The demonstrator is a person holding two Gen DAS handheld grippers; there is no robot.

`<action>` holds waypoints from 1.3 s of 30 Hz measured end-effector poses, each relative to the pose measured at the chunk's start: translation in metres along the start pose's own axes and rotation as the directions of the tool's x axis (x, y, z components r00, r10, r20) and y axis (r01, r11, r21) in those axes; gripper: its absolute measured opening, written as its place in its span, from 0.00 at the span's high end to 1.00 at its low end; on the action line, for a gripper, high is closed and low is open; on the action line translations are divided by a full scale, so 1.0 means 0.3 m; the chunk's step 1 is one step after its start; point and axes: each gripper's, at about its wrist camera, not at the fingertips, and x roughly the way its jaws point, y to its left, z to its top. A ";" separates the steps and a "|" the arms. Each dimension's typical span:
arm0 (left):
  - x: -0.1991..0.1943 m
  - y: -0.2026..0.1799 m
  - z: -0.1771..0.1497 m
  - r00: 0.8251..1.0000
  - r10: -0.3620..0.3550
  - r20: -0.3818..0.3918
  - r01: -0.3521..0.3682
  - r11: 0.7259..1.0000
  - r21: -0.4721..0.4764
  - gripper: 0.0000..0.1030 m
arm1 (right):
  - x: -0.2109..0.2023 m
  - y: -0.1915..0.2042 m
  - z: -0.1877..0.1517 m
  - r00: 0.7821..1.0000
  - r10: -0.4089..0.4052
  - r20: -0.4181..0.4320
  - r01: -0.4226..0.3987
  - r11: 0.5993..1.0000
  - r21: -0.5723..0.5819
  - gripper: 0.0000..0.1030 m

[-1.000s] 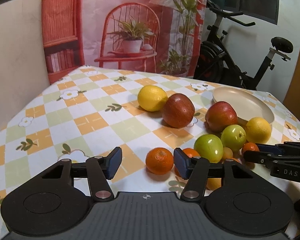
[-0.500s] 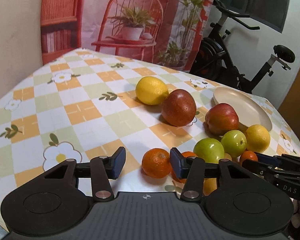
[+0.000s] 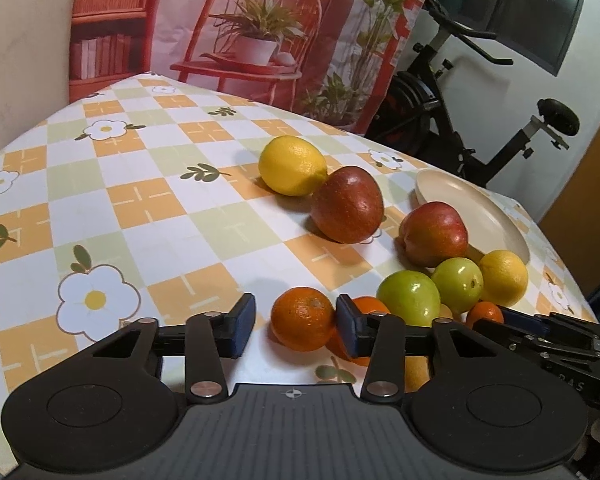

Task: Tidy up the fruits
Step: 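Move the left tool toward another tangerine while the right tool holds its tangerine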

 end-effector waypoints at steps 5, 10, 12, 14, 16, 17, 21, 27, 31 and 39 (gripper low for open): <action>-0.001 -0.003 -0.003 1.000 0.001 0.004 -0.001 1.000 0.003 0.58 | 0.000 0.000 0.001 1.000 0.000 0.001 0.000 1.000 -0.001 0.71; -0.008 0.002 -0.007 1.000 -0.007 0.007 0.007 1.000 0.012 0.60 | 0.000 -0.001 0.001 1.000 0.000 0.000 0.000 1.000 0.001 0.71; -0.017 -0.002 -0.012 1.000 0.011 0.020 -0.011 0.999 0.032 0.65 | 0.000 -0.001 0.001 1.000 0.001 0.000 -0.001 1.000 0.002 0.71; -0.023 -0.002 -0.014 0.999 0.028 0.026 -0.029 0.999 0.034 0.65 | 0.000 -0.001 0.001 1.000 0.001 0.000 -0.001 1.000 0.002 0.71; -0.028 0.008 -0.014 0.999 0.025 0.021 -0.025 0.999 0.026 0.65 | -0.001 -0.001 0.001 1.000 0.001 0.000 -0.001 1.000 0.002 0.71; -0.031 0.009 -0.013 0.999 0.029 0.018 -0.029 0.999 0.026 0.65 | -0.001 -0.001 0.001 1.000 0.001 0.000 -0.001 1.000 0.002 0.71; -0.045 0.001 -0.017 0.997 0.074 0.025 -0.075 0.995 0.070 0.65 | -0.001 -0.001 0.001 1.000 0.001 -0.001 -0.001 1.000 0.003 0.71; -0.048 0.002 -0.020 0.997 0.076 0.031 -0.078 0.994 0.078 0.64 | -0.002 -0.001 0.002 1.000 0.002 -0.001 -0.002 1.000 0.004 0.71; -0.047 -0.002 -0.027 0.996 0.081 0.041 -0.085 0.992 0.093 0.61 | -0.002 -0.002 0.002 1.000 0.002 -0.001 -0.002 1.000 0.004 0.71; -0.042 0.001 -0.029 0.995 0.089 0.049 -0.094 0.991 0.097 0.57 | -0.002 -0.003 0.003 1.000 0.003 -0.002 -0.003 1.000 0.005 0.71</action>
